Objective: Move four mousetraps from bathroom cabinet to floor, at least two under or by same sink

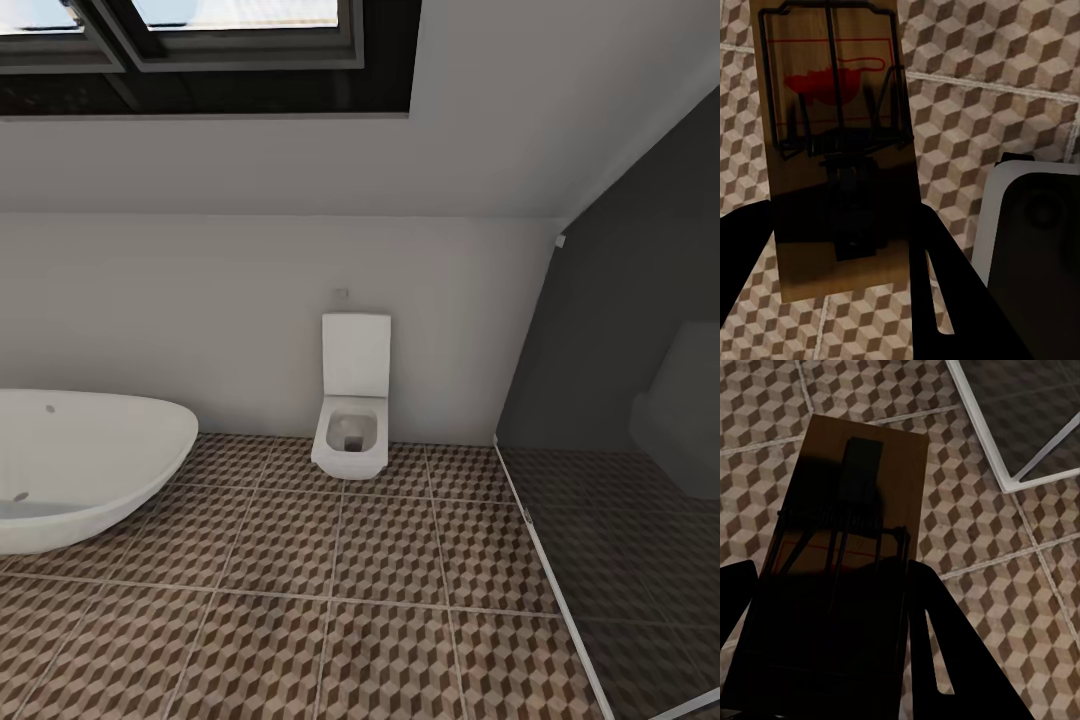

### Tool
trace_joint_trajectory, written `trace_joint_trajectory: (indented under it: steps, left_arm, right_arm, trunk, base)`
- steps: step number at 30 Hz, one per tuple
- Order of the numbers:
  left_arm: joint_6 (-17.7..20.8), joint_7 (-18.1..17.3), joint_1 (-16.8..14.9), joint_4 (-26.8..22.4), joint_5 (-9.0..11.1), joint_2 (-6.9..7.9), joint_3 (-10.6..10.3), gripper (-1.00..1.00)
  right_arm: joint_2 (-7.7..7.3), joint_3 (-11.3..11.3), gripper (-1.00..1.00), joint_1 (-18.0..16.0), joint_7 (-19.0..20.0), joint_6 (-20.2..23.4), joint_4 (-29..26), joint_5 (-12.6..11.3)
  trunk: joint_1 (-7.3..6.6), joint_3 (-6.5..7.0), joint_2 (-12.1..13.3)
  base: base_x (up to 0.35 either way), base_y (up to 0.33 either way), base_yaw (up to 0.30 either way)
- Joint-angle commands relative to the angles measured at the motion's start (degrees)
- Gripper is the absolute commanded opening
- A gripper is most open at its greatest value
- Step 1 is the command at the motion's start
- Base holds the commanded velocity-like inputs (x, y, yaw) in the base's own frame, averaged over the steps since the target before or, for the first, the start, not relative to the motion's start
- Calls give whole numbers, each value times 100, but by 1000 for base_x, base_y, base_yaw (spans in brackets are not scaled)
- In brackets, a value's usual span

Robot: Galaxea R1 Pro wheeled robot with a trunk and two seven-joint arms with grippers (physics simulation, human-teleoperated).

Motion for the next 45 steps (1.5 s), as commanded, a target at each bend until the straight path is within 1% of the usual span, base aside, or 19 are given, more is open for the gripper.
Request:
trace_joint_trajectory:
  steps: [1, 45]
  left_arm:
    - [-20, 34, -7, 14, -12, -3, -40, -100]
    - [-20, 34, -7, 14, -14, -3, -40, -100]
  right_arm:
    - [-1, 51, -100, -3, -49, -9, -3, -12]
    - [-1, 53, -100, -3, -49, -9, -2, -13]
  trunk:
    - [3, -11, -11]
    - [3, -11, -11]
  base:
    - [0, 0, 0]
    - [0, 0, 0]
